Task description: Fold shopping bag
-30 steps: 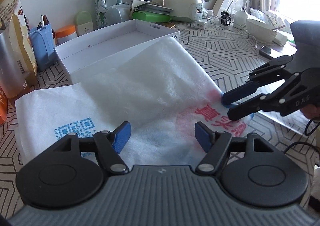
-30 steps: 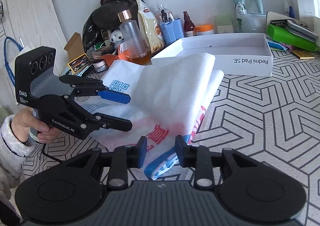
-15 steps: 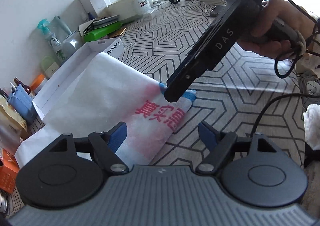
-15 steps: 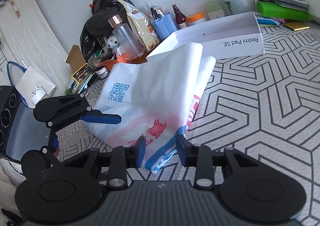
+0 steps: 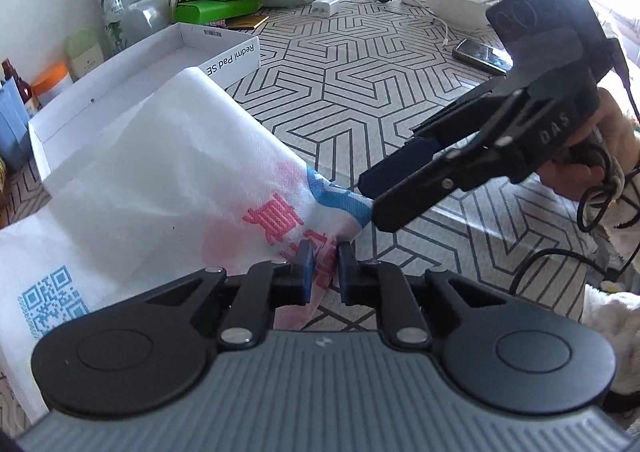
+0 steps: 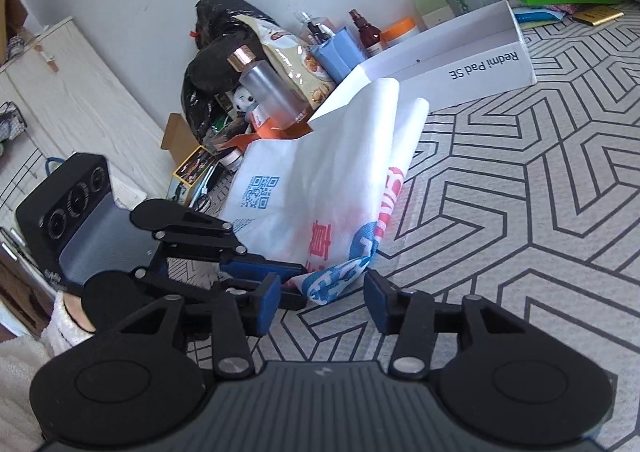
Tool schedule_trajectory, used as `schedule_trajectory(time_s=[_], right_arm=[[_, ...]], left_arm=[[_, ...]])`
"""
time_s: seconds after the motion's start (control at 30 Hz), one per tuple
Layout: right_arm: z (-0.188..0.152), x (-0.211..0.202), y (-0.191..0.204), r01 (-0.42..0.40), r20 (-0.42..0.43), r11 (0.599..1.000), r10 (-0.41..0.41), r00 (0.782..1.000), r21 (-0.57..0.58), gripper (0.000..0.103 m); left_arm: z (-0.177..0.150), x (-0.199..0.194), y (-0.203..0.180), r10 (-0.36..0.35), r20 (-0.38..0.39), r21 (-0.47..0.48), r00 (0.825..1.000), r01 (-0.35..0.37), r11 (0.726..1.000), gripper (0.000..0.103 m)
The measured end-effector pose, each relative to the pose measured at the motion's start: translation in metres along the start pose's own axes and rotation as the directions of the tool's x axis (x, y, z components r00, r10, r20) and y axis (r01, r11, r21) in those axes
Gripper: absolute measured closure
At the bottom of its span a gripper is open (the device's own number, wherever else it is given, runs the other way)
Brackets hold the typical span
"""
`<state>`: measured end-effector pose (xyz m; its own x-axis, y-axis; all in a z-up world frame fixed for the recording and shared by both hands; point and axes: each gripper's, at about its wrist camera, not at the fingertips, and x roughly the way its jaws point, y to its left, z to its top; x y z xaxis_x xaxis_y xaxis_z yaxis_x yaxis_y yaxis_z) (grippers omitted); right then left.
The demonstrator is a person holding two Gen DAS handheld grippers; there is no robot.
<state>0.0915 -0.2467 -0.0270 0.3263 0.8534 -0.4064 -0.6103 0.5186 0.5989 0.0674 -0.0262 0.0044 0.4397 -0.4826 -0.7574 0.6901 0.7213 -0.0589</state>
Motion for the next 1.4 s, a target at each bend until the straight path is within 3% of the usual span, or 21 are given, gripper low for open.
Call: schedule_trajectory(time_s=[0.17,0.3,0.37,0.53,0.7,0.73,0.8,0.9,1.0,1.07,1.2,1.23,1.33,1.4], right_arm=[[0.002,-0.009,0.015,0.037,-0.013,0.992,-0.039,0.999,-0.124,0.048],[0.005,-0.007,0.024,0.146,0.015,0.975,-0.145,0.989,-0.168,0.047],[0.01,-0.005,0.02,0.142,0.019,0.978,-0.141,0.99,-0.15,0.041],[0.025,0.015,0.02,0.226,0.037,0.951,-0.223,0.974,-0.213,0.041],[0.015,0.035,0.036,0.326,0.03,0.853,-0.344,0.938,-0.408,0.065],[0.012,0.035,0.04,0.332,0.03,0.839,-0.354,0.935,-0.431,0.074],[0.01,0.031,0.042,0.326,0.008,0.863,-0.35,0.937,-0.387,0.083],[-0.001,0.021,0.045,0.367,0.024,0.858,-0.385,0.923,-0.36,0.095],[-0.013,0.009,0.049,0.391,0.044,0.864,-0.399,0.916,-0.316,0.095],[-0.02,0.003,0.052,0.383,0.044,0.875,-0.388,0.921,-0.298,0.095],[-0.019,-0.008,0.062,0.292,0.019,0.921,-0.297,0.955,-0.26,0.094],[-0.012,-0.012,0.062,0.284,0.032,0.926,-0.285,0.958,-0.248,0.091],[0.021,-0.017,0.059,0.272,0.051,0.943,-0.268,0.962,-0.193,0.064],[0.047,-0.01,0.052,0.266,0.029,0.947,-0.265,0.964,-0.18,0.056]], left_arm=[[-0.001,0.001,0.014,-0.061,0.012,-0.077,0.998,0.062,0.995,0.091],[-0.001,0.001,0.008,-0.047,0.02,-0.043,0.999,0.048,0.998,0.091],[-0.001,0.0,0.005,-0.036,0.023,-0.032,0.999,0.037,0.999,0.091],[-0.002,-0.004,0.005,-0.033,0.03,-0.029,0.999,0.034,0.999,0.091],[-0.008,-0.012,0.003,-0.01,0.028,-0.039,1.0,0.011,0.999,0.088],[-0.01,-0.015,0.001,0.004,0.025,-0.04,1.0,-0.003,0.999,0.088],[-0.014,-0.022,-0.001,0.031,0.021,-0.045,0.999,-0.03,0.999,0.088],[-0.021,-0.033,-0.005,0.075,0.01,-0.055,0.997,-0.074,0.996,0.087],[-0.031,-0.044,-0.006,0.124,-0.006,-0.085,0.992,-0.124,0.989,0.075],[-0.038,-0.05,-0.005,0.158,-0.016,-0.101,0.987,-0.159,0.982,0.073],[-0.046,-0.065,-0.003,0.183,0.01,-0.122,0.983,-0.18,0.976,0.071],[-0.047,-0.068,-0.002,0.187,0.018,-0.126,0.982,-0.183,0.975,0.069],[-0.045,-0.072,-0.003,0.211,0.038,-0.114,0.977,-0.205,0.972,0.062],[-0.043,-0.073,-0.004,0.225,0.048,-0.106,0.973,-0.219,0.97,0.062]])
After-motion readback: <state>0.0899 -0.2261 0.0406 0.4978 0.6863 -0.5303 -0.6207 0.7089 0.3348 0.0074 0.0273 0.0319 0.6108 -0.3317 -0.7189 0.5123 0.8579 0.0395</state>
